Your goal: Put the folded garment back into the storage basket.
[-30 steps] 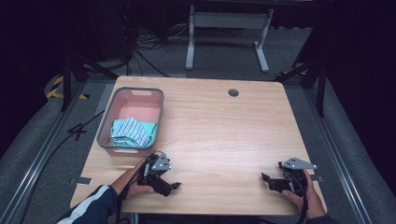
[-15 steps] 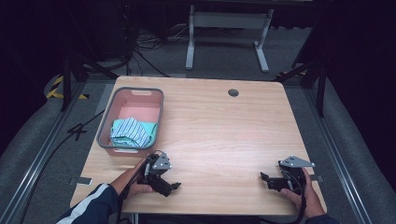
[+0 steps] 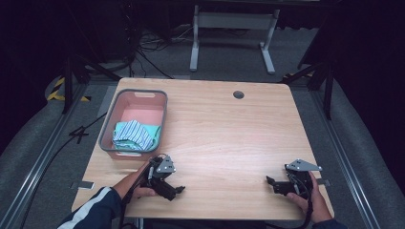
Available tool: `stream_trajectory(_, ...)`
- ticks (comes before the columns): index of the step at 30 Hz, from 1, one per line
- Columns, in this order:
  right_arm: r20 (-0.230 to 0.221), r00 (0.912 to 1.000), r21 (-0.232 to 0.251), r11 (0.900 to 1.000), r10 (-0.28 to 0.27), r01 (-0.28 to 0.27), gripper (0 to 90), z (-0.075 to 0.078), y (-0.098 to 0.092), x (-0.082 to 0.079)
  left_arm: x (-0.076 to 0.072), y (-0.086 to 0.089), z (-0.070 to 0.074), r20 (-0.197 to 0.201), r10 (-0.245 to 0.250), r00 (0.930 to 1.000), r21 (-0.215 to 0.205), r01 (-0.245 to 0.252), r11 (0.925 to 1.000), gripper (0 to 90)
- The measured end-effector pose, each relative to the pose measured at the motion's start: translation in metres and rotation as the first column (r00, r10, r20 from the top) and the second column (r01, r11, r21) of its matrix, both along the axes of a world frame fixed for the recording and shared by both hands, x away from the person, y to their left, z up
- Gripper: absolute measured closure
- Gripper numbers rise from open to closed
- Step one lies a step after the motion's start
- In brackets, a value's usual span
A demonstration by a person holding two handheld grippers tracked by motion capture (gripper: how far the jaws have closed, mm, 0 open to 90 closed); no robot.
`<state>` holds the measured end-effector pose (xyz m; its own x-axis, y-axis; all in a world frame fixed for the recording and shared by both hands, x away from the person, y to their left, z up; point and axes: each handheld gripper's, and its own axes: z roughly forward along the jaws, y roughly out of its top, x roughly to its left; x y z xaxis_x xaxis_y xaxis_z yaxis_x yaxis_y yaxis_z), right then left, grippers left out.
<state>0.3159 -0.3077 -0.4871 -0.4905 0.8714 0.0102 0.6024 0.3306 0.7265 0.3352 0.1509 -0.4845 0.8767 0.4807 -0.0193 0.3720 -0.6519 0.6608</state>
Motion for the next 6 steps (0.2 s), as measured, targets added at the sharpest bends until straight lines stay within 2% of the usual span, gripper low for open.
stream_trajectory(6, 0.0, 1.0, 0.0, 1.0, 0.0, 0.0, 9.8, 0.0, 0.0, 0.0, 0.0002, -0.0007, 0.0003, 0.001, 0.008, 1.0, 0.005, -0.008, 1.0, 0.0)
